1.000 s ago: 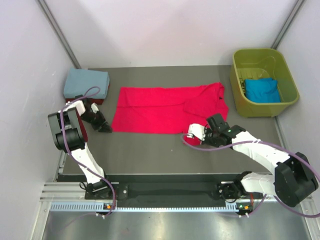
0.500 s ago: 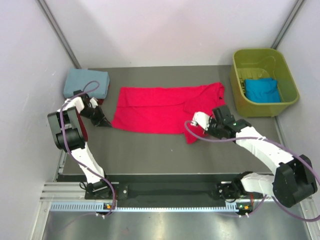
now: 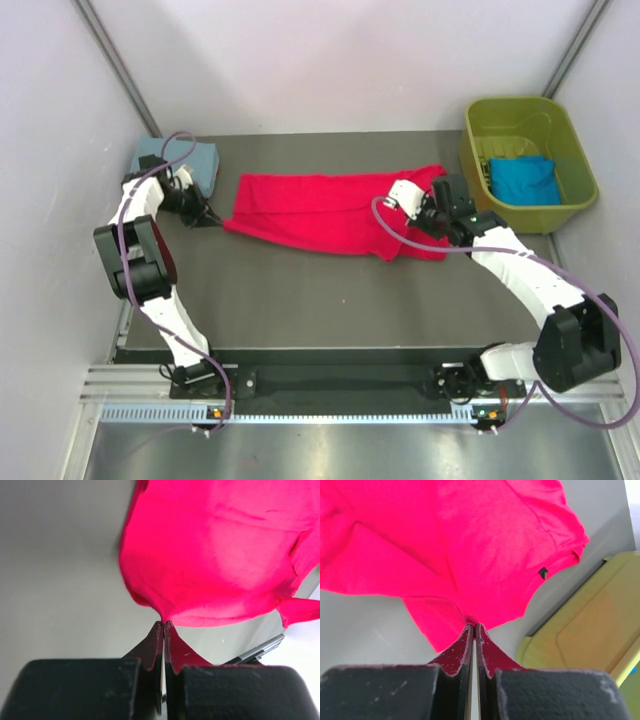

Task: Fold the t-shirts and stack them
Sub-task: Fold the tshirt

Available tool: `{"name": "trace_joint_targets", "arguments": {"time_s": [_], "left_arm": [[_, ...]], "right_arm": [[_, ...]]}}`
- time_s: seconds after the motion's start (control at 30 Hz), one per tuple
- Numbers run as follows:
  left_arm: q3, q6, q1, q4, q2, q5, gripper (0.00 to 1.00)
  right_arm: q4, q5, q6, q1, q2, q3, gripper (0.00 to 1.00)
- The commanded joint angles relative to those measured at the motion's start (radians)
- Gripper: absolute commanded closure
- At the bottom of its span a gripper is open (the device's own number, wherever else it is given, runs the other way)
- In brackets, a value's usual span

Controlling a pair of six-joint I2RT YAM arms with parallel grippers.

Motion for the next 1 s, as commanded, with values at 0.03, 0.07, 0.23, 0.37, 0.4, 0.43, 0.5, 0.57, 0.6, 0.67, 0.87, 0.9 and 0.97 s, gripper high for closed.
{"name": "trace_joint_targets", "arguments": {"time_s": [0.03, 0.07, 0.23, 0.37, 0.4, 0.43, 0.5, 0.57, 0.6, 0.67, 0.87, 0.9, 0.97], "left_arm": [[0.103, 0.025, -0.024, -0.005, 0.059, 0.036, 1.0], [0.128, 0.025, -0.027, -0.004, 0.07, 0.034, 1.0], [0.2, 0.034, -0.033, -0.004, 0.134, 0.019, 1.0], [0.276, 0.047, -0.04, -0.013, 0.183, 0.008, 1.0], [0.308, 0.048, -0.041, -0.013, 0.192, 0.005, 1.0], [0.325, 0.05, -0.041, -0.011, 0.214, 0.0, 1.0], [0.373, 0.05, -0.05, -0.005, 0.234, -0.003, 1.0], [0.399, 0.048, -0.058, 0.005, 0.261, -0.01, 1.0], [0.422, 0.048, -0.06, 0.007, 0.272, -0.013, 1.0], [0.442, 0.047, -0.067, 0.021, 0.297, -0.02, 1.0], [0.543, 0.045, -0.086, 0.041, 0.377, -0.038, 1.0], [0.551, 0.044, -0.089, 0.042, 0.383, -0.041, 1.0], [0.566, 0.041, -0.09, 0.047, 0.4, -0.043, 1.0]], "right_arm": [[0.085, 0.015, 0.013, -0.041, 0.049, 0.092, 1.0], [0.09, 0.014, 0.015, -0.045, 0.06, 0.111, 1.0], [0.125, 0.04, 0.047, -0.087, 0.126, 0.175, 1.0], [0.14, 0.035, 0.102, -0.107, 0.191, 0.272, 1.0], [0.143, 0.034, 0.104, -0.108, 0.206, 0.289, 1.0], [0.146, 0.034, 0.104, -0.108, 0.236, 0.304, 1.0], [0.151, 0.035, 0.105, -0.108, 0.269, 0.352, 1.0], [0.157, 0.035, 0.107, -0.108, 0.322, 0.399, 1.0], [0.157, 0.035, 0.107, -0.108, 0.339, 0.418, 1.0], [0.165, 0.041, 0.11, -0.11, 0.393, 0.462, 1.0], [0.176, 0.057, 0.105, -0.111, 0.527, 0.557, 1.0], [0.177, 0.061, 0.105, -0.111, 0.54, 0.568, 1.0], [0.182, 0.069, 0.102, -0.111, 0.582, 0.594, 1.0]]}}
